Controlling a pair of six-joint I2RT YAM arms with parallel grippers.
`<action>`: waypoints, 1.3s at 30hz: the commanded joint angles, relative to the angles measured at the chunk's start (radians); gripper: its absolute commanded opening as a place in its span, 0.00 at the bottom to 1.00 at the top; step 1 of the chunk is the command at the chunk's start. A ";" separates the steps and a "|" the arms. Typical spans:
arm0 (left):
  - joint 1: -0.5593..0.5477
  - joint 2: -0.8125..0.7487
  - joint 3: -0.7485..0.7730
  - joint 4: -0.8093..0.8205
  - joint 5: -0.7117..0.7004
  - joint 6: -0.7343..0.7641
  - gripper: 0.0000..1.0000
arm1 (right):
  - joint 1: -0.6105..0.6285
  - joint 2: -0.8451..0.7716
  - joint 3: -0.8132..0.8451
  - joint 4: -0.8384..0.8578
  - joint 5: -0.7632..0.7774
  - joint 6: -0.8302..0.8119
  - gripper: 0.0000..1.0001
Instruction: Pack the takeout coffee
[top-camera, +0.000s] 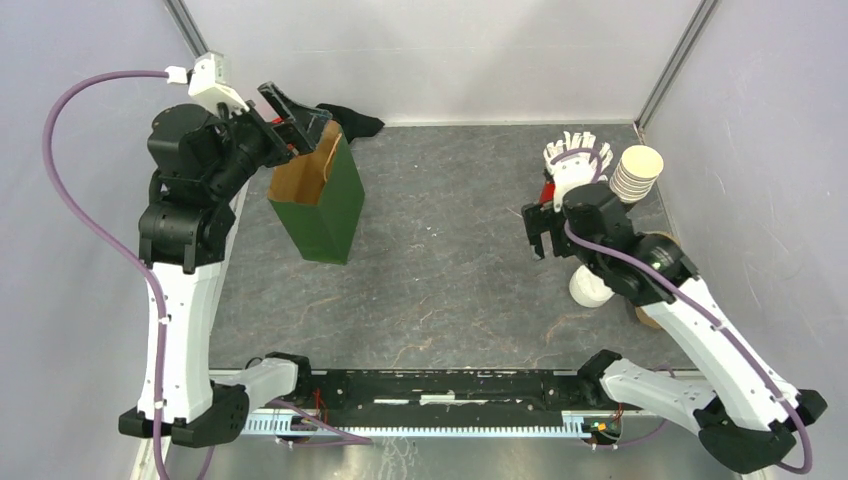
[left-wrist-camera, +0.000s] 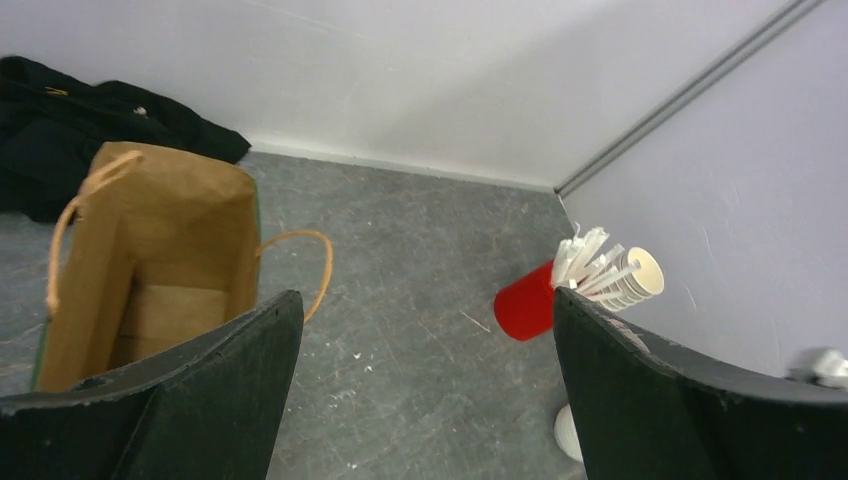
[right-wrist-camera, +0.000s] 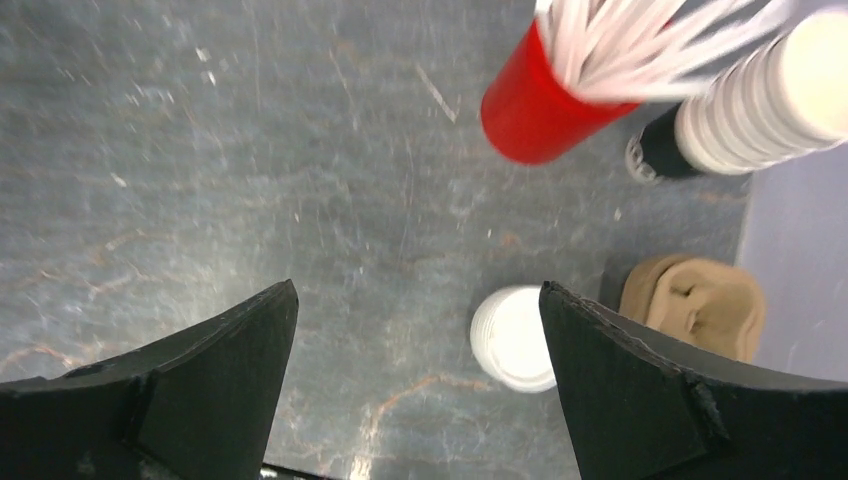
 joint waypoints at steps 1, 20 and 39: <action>-0.006 0.027 0.024 0.028 0.112 0.041 1.00 | -0.064 -0.012 -0.152 0.035 -0.064 0.087 0.98; -0.345 0.032 -0.011 -0.002 0.012 0.249 1.00 | -0.830 0.159 -0.240 0.040 -0.429 -0.031 0.81; -0.585 -0.024 -0.038 -0.049 -0.278 0.439 1.00 | -0.988 0.427 0.237 0.047 -0.308 0.083 0.73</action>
